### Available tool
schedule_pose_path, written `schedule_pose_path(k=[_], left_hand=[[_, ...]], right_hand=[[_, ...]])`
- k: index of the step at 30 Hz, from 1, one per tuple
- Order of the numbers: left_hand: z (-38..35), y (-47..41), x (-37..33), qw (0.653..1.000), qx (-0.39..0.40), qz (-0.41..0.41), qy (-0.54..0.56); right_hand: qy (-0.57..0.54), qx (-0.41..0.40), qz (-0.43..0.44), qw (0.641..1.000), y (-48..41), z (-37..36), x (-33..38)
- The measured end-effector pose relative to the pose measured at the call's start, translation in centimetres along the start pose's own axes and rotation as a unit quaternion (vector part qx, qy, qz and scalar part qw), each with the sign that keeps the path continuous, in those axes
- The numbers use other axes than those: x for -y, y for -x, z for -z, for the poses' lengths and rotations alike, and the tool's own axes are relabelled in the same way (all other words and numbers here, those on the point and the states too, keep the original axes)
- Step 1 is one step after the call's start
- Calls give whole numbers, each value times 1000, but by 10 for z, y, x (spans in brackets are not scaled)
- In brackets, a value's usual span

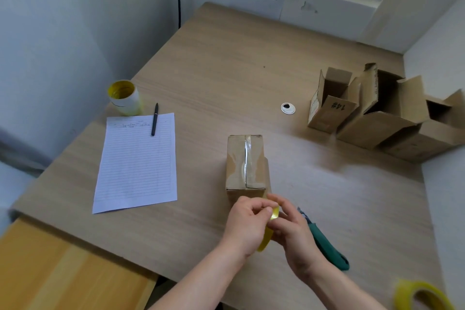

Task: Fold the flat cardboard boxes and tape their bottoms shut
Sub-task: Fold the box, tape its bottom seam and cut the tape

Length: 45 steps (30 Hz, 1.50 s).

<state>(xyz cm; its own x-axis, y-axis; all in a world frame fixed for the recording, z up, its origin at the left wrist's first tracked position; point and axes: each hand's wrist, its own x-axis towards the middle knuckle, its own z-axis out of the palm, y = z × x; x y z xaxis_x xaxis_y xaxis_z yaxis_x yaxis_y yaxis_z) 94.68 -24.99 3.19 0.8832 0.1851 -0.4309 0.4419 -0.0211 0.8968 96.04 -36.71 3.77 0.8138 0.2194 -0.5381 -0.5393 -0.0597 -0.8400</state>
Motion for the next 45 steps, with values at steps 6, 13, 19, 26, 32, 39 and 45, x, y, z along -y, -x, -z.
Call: schedule_pose_path(k=[6, 13, 19, 26, 32, 39, 45], left_hand=[[1, 4, 5, 995, -6, -92, -47], [-3, 6, 10, 993, -15, -53, 107], [3, 12, 17, 995, -18, -100, 11], [34, 8, 13, 997, -15, -69, 14], [31, 9, -6, 983, 65, -132, -107], [33, 10, -1, 970, 50, -153, -182], [32, 11, 12, 959, 33, -162, -229]], right_hand=[[22, -47, 32, 998, 2, -3, 6], [72, -89, 72, 991, 5, 1, 6], [150, -119, 86, 978, 0, 3, 4], [232, -94, 58, 966, -6, 19, 10], [291, -13, 40, 956, -2, 11, 22], [288, 54, 16, 956, 9, 13, 33], [297, 78, 34, 951, 19, 9, 30]])
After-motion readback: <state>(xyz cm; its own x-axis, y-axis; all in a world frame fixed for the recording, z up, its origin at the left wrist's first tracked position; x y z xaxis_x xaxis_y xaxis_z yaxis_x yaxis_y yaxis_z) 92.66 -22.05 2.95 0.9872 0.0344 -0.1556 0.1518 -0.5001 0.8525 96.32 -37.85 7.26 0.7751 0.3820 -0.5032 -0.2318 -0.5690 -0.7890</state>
